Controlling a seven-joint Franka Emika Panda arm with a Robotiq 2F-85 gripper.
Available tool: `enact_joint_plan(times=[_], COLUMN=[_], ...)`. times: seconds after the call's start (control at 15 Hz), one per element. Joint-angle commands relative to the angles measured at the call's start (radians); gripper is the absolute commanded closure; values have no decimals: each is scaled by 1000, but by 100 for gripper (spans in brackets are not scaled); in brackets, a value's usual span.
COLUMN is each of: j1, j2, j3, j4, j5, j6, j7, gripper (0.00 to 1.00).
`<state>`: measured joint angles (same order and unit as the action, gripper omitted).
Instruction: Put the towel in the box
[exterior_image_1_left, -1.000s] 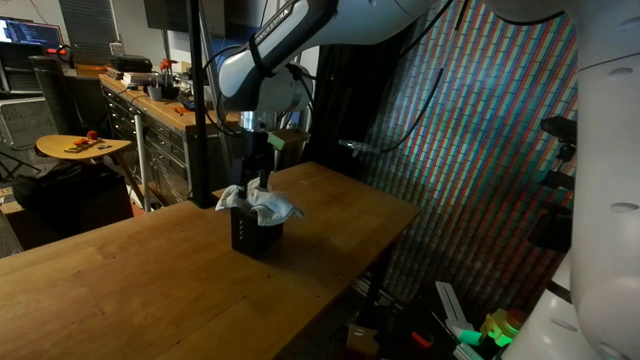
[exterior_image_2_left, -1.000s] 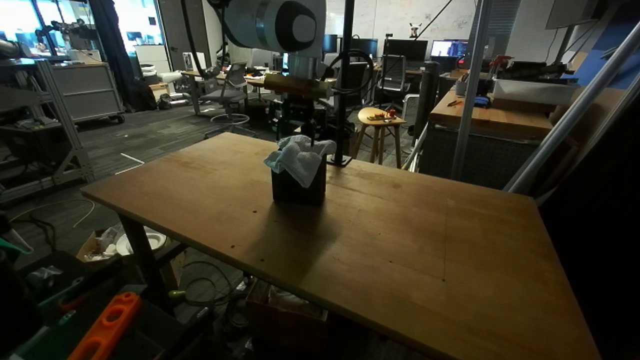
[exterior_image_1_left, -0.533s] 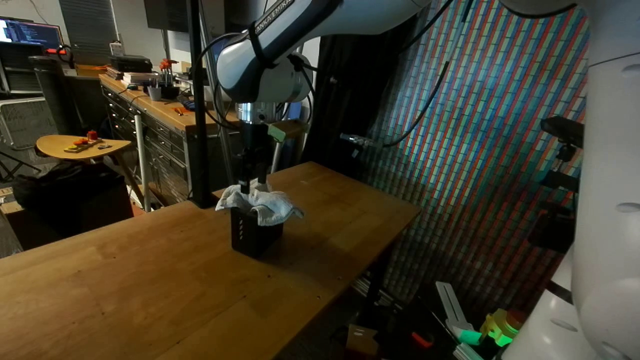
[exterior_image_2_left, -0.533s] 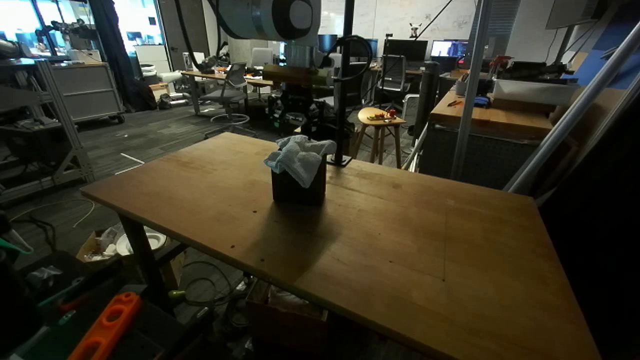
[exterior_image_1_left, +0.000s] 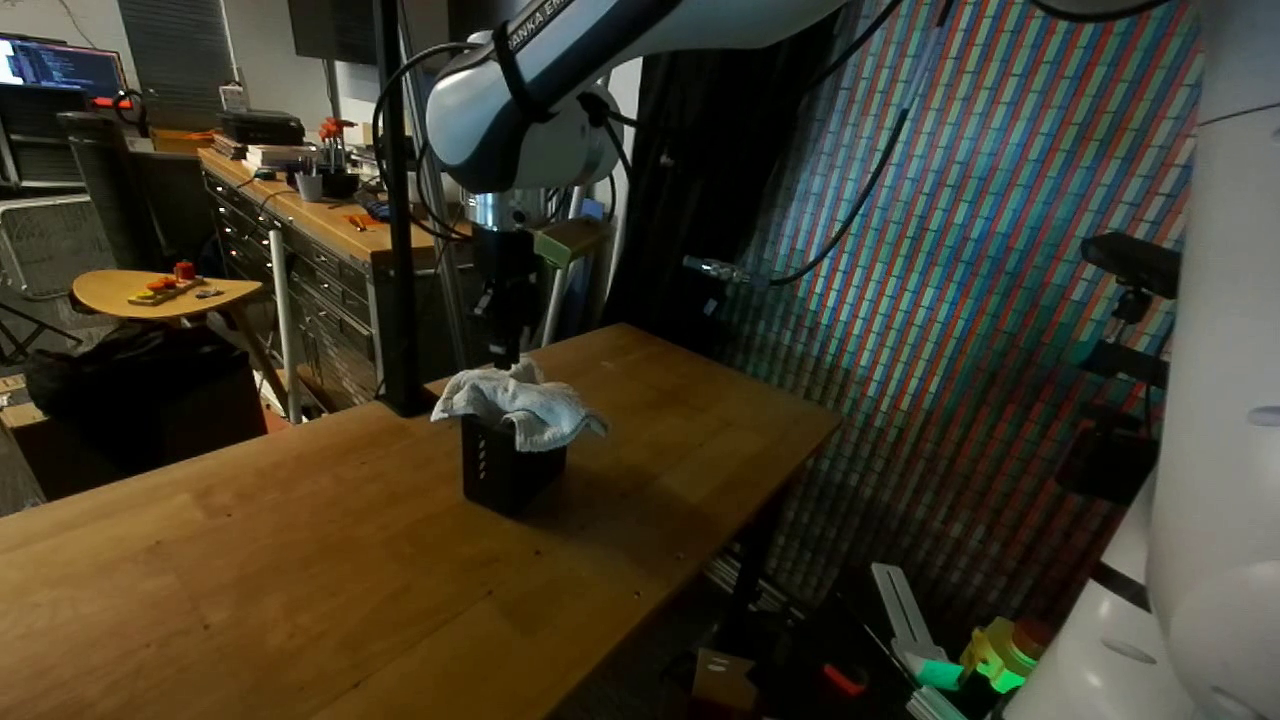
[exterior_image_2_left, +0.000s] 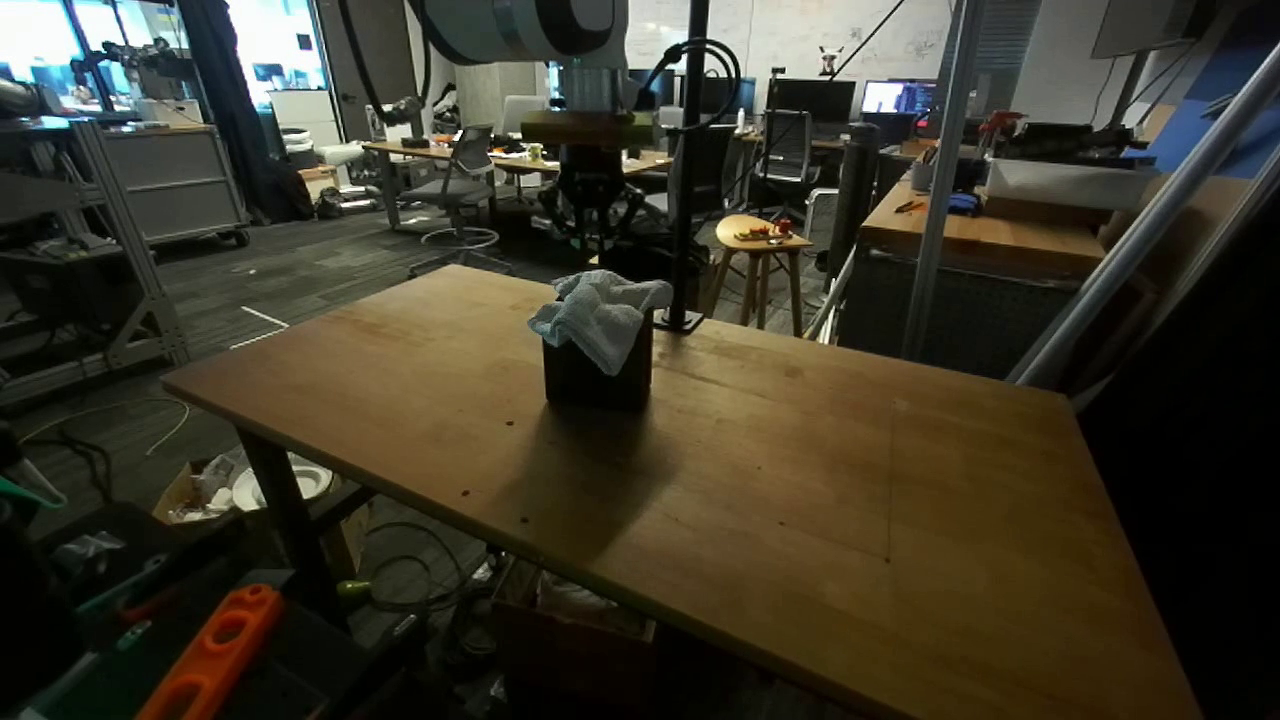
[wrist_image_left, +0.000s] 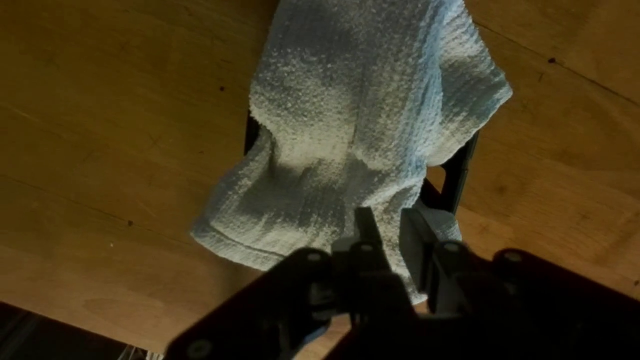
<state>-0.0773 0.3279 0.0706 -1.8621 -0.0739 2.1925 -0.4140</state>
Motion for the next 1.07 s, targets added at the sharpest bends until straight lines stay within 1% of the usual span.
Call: enact_joint_plan(times=[0.0, 0.07, 0.13, 0.27, 0.67, 1.0], j1=[25, 27, 32, 40, 44, 33], j2=[-24, -23, -21, -20, -24, -7], j3=[-13, -10, -8, -7, -14, -26], j4=[0, -1, -2, -8, -33, -42], j5=[-27, -24, -27, -32, -64, -59], j6=[-9, -6, -6, -6, 9, 29], j7=[10, 6, 4, 2, -9, -23], gripper=[95, 96, 93, 91, 91, 91])
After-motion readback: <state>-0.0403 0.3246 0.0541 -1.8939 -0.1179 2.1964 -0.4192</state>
